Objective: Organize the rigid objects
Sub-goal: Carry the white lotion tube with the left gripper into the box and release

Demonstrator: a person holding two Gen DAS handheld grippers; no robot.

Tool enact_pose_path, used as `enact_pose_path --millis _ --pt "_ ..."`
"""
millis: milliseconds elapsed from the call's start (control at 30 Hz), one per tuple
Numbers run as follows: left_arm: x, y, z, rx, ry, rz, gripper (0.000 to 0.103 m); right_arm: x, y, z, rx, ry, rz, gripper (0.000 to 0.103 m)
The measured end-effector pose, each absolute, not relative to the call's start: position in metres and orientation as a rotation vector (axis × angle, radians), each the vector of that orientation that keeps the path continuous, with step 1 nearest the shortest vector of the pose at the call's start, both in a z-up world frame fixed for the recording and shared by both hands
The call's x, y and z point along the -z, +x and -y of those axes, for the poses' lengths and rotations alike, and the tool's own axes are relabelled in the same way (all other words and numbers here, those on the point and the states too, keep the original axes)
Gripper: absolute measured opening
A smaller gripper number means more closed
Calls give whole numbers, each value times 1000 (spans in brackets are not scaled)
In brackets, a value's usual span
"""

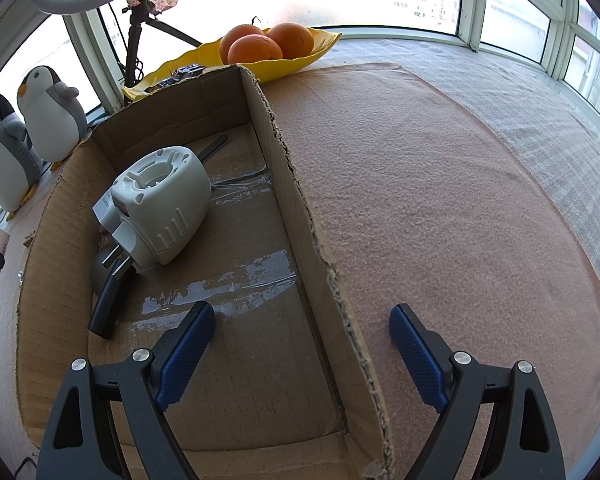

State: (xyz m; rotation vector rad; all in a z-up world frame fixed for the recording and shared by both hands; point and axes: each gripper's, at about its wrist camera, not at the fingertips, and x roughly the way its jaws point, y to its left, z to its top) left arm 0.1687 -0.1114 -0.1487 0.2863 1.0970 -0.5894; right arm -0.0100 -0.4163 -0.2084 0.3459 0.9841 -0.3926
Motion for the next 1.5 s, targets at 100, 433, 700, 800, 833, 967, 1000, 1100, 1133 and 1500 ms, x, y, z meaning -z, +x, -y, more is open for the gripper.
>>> enact_pose_path --millis 100,433,700,800,833,967,1000,1100,1133,1500 --pt "141 157 133 647 301 -1083 18 208 -10 416 392 346 -984 86" --pt "122 112 206 820 360 -1051 18 208 -10 416 393 345 -984 86" --pt "125 83 254 898 430 -1033 18 208 -10 416 393 346 -984 86" --pt "127 76 265 911 445 -1027 18 208 -10 416 393 346 -984 86" --pt "128 75 268 914 448 -1026 18 208 -10 416 393 346 -984 87" --pt "132 70 277 921 451 -1036 18 208 -10 416 393 346 -984 87" --pt "133 69 279 921 454 -1038 18 208 -10 416 393 346 -984 87" --pt "138 66 284 924 464 -1046 18 208 -10 416 393 346 -984 87" --pt "139 66 285 926 467 -1049 18 208 -10 416 393 346 -984 87" --pt "139 68 286 930 461 -1063 33 208 -10 416 394 346 -984 87"
